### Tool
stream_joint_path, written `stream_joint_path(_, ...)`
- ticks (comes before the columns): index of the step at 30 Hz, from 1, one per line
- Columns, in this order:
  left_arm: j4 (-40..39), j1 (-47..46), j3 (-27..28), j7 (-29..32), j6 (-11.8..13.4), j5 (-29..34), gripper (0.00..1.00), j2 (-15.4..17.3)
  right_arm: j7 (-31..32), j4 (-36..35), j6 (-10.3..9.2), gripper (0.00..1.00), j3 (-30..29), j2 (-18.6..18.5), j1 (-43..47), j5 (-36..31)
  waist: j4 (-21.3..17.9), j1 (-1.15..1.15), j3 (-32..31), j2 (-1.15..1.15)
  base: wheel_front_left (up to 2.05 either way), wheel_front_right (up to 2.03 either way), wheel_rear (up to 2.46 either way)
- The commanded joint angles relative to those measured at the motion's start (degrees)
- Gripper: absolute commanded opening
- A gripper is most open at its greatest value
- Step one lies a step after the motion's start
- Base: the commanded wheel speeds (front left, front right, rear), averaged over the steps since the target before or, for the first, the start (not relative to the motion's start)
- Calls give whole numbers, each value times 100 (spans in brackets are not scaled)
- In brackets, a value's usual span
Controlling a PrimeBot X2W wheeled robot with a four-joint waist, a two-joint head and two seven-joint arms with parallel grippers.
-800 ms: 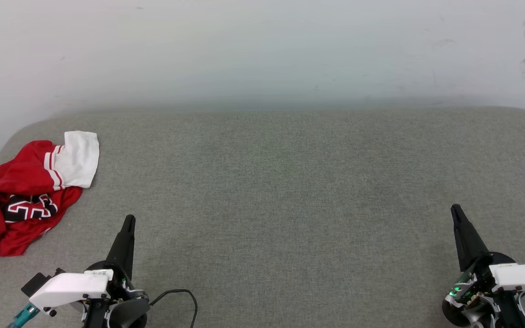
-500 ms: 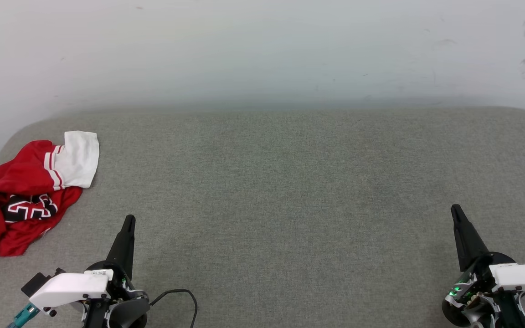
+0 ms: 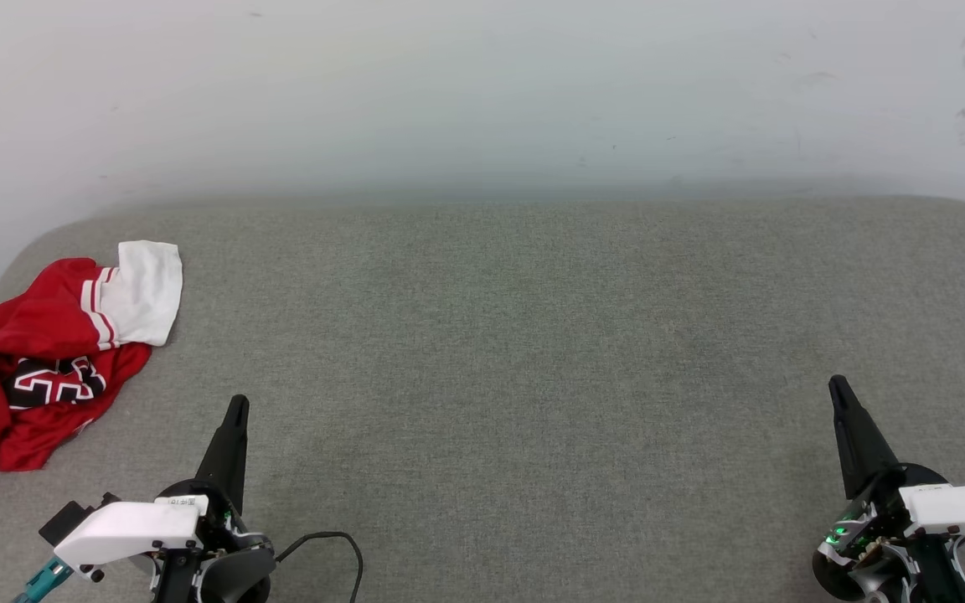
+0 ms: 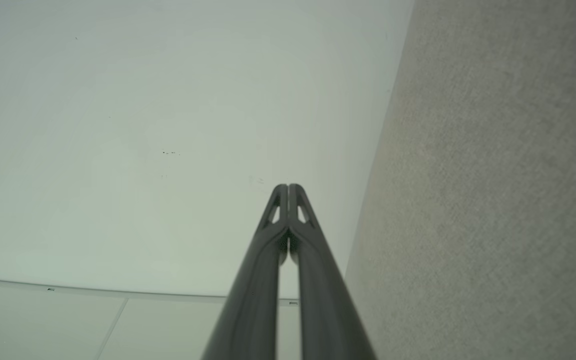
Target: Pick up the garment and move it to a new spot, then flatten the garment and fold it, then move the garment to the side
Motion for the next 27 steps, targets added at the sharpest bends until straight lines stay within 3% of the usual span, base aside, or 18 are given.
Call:
stream_joint_path(1, 3, -43, 11, 13, -18, 10, 0, -7, 1, 3, -2, 0, 2, 24, -53, 23, 0, 0, 0, 0, 0, 0, 0)
stream_joint_path(10, 3, -43, 10, 13, -18, 10, 0, -7, 1, 3, -2, 0, 2, 24, -54, 23, 0, 0, 0, 0, 0, 0, 0)
stream_joint_path(11, 1, 0, 0, 0, 0, 0, 100, 0, 0, 1, 0, 100, 0, 0, 0, 0, 0, 0, 0, 0, 0, 0, 0)
stream_joint_path(27, -32, 287, -65, -358, 0, 147, 100, -17, -350, 148, 0, 100, 168, 4, 208, -336, -7, 0, 6, 0, 0, 0, 0)
